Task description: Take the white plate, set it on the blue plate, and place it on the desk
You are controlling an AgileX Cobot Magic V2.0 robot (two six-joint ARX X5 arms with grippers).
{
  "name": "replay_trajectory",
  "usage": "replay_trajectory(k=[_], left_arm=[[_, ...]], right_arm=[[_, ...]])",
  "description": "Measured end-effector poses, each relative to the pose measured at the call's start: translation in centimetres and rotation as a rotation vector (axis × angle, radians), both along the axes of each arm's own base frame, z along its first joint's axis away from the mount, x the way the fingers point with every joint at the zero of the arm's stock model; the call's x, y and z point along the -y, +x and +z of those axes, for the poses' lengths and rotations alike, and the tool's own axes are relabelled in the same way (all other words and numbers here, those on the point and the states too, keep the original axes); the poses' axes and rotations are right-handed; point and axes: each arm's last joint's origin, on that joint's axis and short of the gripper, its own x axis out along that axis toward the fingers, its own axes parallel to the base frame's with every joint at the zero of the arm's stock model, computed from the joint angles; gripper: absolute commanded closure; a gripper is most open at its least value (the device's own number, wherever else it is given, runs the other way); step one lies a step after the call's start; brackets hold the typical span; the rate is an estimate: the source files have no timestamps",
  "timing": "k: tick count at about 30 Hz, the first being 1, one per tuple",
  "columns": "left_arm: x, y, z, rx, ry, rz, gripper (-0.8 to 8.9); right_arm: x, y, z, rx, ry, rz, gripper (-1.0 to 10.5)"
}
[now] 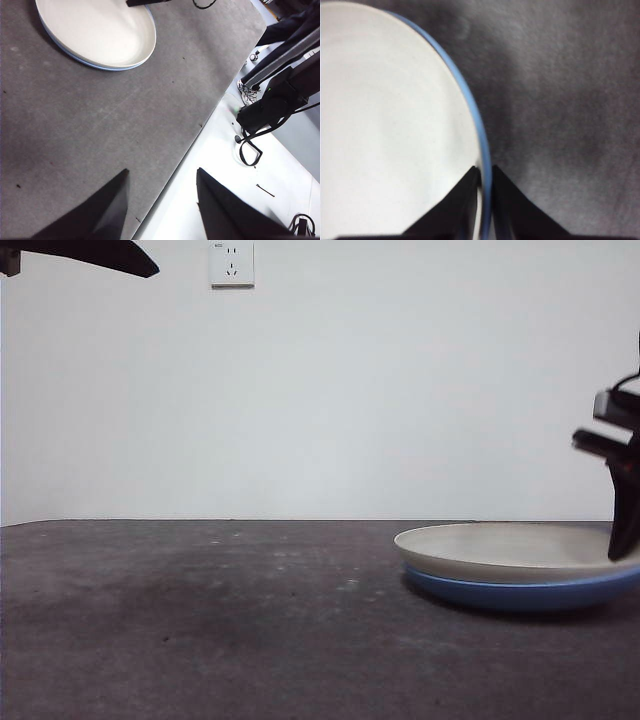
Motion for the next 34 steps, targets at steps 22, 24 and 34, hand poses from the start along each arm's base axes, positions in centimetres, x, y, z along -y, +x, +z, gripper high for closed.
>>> replay_trajectory(k=[22,24,34], left_arm=[[0.0,0.0,0.0,0.001,0.000,0.000,5.96],[0.0,0.0,0.0,0.000,0.000,0.000,5.96],[0.0,0.0,0.0,0.000,0.000,0.000,5.96]], right_arm=[[-7.3,-2.0,5.7,0.214,0.119,0.135,9.4],[-8.3,-1.9,5.7,0.228,0.141,0.149,9.4],[-11.0,0.3,1.9,0.160,0.184,0.120,9.4]])
